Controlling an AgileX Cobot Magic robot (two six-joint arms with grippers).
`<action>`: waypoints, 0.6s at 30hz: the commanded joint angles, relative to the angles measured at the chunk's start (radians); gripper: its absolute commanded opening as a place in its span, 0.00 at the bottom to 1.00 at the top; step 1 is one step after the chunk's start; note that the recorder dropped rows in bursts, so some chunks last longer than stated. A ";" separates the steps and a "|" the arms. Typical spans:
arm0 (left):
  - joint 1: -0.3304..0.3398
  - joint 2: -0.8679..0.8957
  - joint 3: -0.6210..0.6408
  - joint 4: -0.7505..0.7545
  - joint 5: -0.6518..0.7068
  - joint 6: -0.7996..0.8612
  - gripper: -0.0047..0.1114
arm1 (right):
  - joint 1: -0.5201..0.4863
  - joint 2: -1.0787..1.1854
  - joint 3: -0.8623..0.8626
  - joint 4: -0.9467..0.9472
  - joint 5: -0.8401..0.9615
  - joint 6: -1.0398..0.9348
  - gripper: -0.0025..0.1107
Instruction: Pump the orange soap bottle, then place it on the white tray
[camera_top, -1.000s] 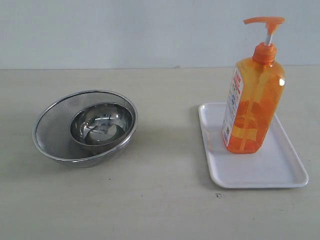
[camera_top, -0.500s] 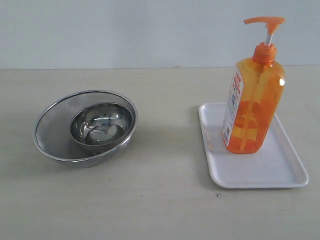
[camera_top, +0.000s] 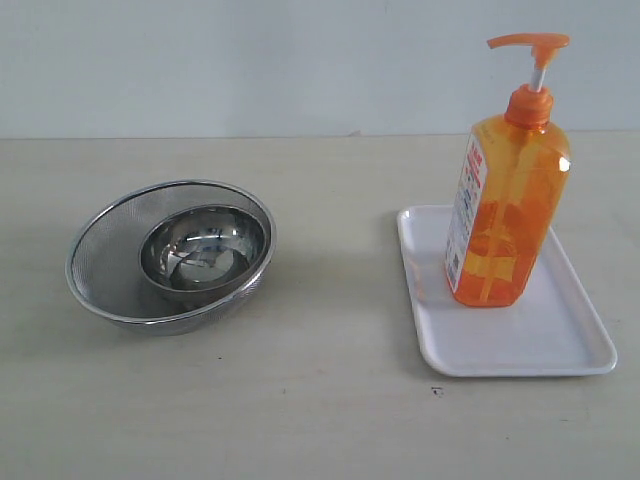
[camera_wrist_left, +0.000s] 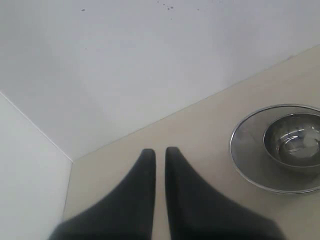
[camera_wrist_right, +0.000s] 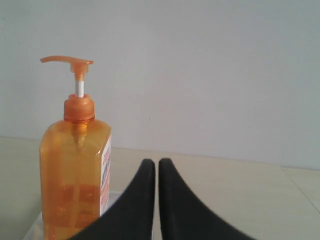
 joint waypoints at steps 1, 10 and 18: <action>0.002 -0.006 0.007 0.000 -0.005 -0.010 0.08 | -0.004 -0.012 0.016 0.011 -0.021 0.013 0.02; 0.002 -0.006 0.007 0.000 -0.005 -0.010 0.08 | -0.053 -0.012 0.016 0.011 0.021 0.018 0.02; 0.002 -0.006 0.007 0.000 -0.005 -0.010 0.08 | -0.064 -0.012 0.016 0.011 0.042 0.016 0.02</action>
